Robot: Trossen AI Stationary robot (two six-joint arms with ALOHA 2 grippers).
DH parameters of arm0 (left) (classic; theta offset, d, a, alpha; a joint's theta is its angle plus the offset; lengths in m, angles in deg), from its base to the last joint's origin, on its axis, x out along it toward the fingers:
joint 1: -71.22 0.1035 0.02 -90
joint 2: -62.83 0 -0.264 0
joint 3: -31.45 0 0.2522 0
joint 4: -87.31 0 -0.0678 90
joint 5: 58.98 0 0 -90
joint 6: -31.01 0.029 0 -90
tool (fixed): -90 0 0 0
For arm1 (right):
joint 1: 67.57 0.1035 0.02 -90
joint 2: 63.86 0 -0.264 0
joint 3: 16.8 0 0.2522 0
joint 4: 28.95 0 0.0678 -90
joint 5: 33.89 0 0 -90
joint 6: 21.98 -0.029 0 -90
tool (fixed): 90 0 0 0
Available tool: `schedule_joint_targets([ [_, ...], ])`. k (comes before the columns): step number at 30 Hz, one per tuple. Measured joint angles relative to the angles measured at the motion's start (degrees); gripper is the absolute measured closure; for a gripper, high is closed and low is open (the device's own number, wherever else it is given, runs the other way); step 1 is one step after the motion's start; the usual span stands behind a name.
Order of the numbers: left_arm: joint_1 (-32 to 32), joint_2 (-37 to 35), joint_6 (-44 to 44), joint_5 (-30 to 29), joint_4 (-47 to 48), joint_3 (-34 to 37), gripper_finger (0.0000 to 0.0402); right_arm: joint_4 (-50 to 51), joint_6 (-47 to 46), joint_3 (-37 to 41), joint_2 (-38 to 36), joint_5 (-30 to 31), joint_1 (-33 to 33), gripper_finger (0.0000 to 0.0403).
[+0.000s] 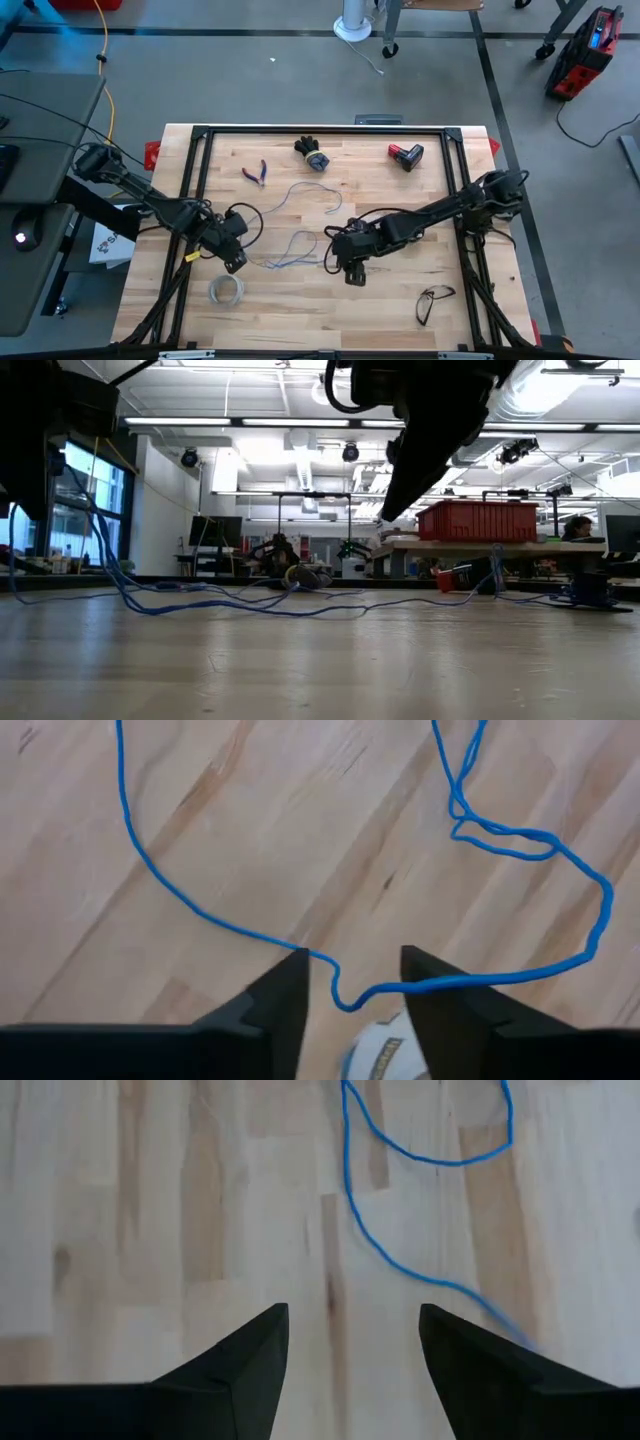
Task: Coil cords
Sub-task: Uncoil the blue wire from the black spool
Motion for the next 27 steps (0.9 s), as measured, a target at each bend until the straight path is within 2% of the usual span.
schedule_joint_targets([
  [5,1.03,0.69,7.32,-1.96,0.17,-0.01,0.0183,-1.28,7.84,0.0,1.83,-0.52,-1.16,0.0185],
  [10,2.05,3.07,11.8,-2.86,-0.17,-0.02,0.0153,-5.82,12.28,0.0,5.54,-1.97,-2.39,0.019],
  [15,2.05,5.81,13.26,-2.48,-2.3,-0.02,0.0147,-6.67,13.61,0.0,8.84,-3.81,-2.88,0.0207],
  [27,2.05,10.31,12.37,-0.75,-6.06,-0.03,0.0147,-12.28,17.67,-0.03,13.79,-4.05,-3.17,0.0238],
])
